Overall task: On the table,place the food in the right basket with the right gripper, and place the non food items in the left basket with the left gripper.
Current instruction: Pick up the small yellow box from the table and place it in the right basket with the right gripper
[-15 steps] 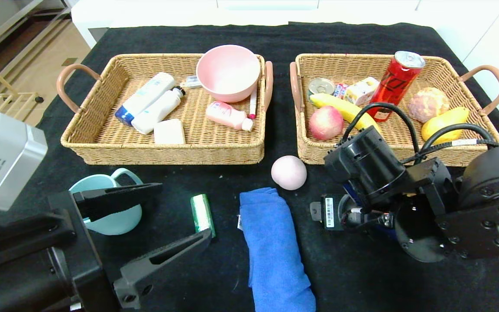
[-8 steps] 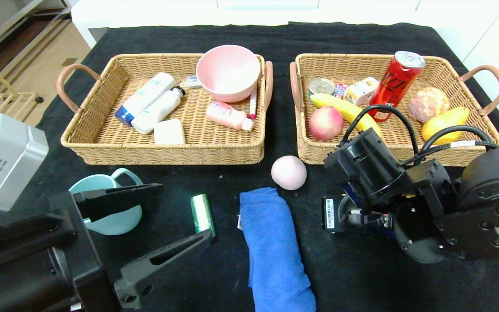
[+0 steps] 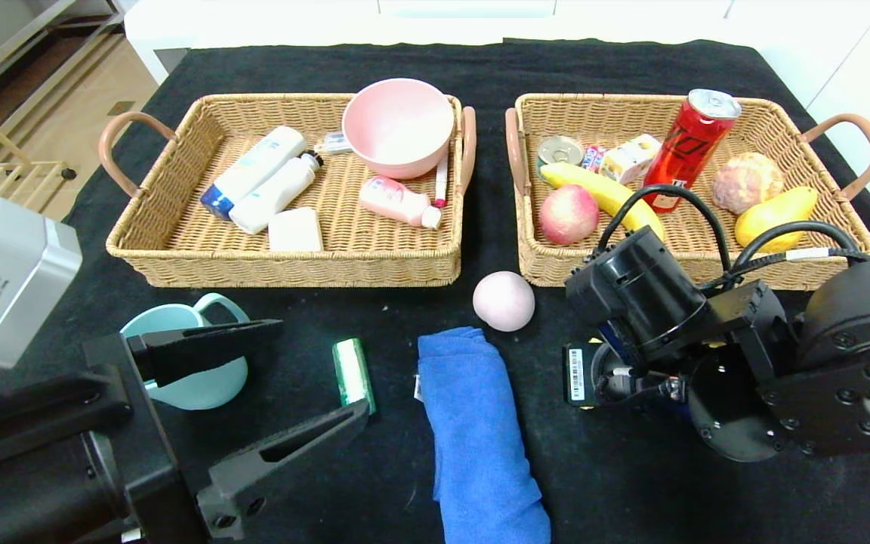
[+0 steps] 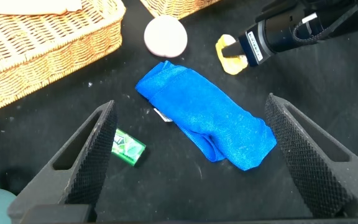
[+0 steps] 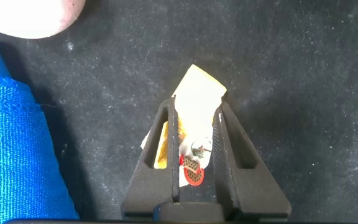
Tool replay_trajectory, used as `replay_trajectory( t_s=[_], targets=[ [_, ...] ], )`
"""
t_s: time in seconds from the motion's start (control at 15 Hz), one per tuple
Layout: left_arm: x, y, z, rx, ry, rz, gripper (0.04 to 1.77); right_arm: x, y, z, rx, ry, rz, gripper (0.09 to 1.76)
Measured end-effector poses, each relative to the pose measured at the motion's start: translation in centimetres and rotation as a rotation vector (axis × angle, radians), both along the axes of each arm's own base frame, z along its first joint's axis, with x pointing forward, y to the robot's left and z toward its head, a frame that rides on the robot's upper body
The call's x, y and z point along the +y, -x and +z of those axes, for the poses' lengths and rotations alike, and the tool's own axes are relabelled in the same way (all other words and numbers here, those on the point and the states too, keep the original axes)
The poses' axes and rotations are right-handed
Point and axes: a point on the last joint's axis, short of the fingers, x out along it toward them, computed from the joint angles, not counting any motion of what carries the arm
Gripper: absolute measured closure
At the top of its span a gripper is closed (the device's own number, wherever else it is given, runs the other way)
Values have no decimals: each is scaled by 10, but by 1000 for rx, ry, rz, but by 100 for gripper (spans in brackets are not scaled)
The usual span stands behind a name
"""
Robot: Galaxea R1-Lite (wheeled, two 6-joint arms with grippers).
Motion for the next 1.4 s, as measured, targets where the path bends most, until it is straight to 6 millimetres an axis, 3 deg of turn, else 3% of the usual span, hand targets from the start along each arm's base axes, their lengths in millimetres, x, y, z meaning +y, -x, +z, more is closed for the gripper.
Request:
replay_trajectory(
  t_s=[0.47, 1.0, 1.4],
  targets=[
    [0, 0, 0, -5, -4, 0, 9, -5, 3, 5, -8, -3, -6, 145],
    [1, 1, 0, -9, -2, 1, 9, -18, 15, 46, -128, 40, 60, 145],
    [1, 1, 0, -12, -2, 0, 9, -26, 1, 92, -266, 47, 55, 146]
  ],
)
